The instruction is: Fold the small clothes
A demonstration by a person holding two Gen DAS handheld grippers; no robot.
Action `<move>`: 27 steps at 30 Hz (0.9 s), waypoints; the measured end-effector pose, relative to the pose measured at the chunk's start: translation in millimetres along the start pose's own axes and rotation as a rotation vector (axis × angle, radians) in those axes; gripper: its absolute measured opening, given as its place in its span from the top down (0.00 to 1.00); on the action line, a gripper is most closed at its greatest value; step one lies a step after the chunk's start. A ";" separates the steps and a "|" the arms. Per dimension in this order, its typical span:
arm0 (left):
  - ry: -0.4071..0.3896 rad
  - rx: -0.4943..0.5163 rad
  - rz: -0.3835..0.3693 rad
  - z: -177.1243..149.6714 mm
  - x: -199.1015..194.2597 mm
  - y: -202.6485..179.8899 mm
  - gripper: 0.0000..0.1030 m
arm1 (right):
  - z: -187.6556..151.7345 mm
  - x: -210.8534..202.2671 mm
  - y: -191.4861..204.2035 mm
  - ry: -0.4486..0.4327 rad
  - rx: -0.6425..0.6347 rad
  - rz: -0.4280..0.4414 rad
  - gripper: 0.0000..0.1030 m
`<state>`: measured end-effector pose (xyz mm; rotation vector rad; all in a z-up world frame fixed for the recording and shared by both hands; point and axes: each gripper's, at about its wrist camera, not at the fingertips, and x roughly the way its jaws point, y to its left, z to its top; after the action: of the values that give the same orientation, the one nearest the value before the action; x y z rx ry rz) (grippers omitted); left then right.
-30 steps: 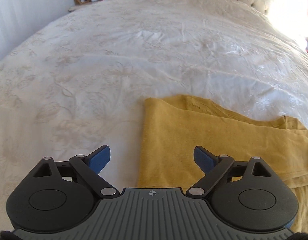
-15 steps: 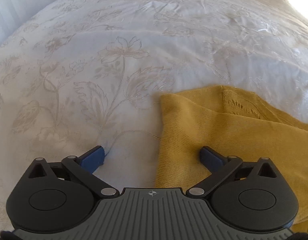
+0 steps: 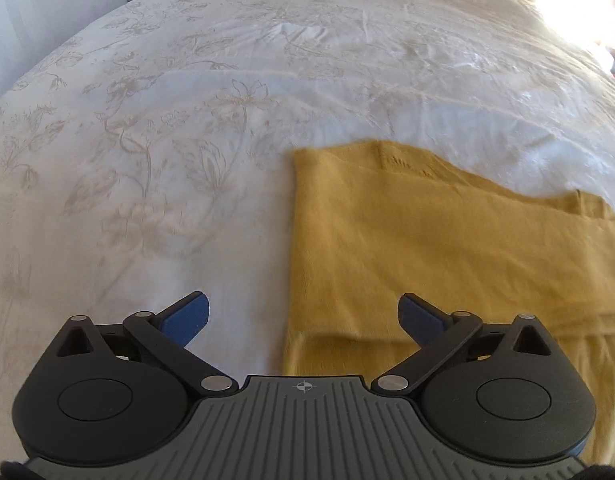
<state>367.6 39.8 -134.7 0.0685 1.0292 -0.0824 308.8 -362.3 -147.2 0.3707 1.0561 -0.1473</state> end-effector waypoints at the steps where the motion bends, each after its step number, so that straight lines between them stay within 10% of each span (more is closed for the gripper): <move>1: 0.012 0.019 -0.007 -11.6 -6.6 -4.9 0.00 | -8.4 -4.8 3.9 0.007 -0.021 0.008 0.01; 10: 0.135 0.119 -0.016 -107.7 -36.1 -20.7 0.00 | -93.4 -23.6 35.9 0.127 -0.228 0.055 0.01; 14: 0.191 0.022 0.021 -129.6 -27.8 10.6 0.00 | -117.4 -12.9 14.1 0.190 -0.160 -0.063 0.01; 19: 0.217 -0.006 0.017 -123.5 -25.7 28.3 0.00 | -106.1 -26.4 -0.5 0.123 -0.066 -0.116 0.01; 27: 0.240 -0.003 0.071 -111.7 -12.1 16.6 0.00 | -57.0 -8.7 47.7 -0.007 -0.069 0.030 0.01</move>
<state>267.8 67.5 -181.4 0.1137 1.2655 -0.0076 271.7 -297.6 -153.8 0.3235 1.0456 -0.0847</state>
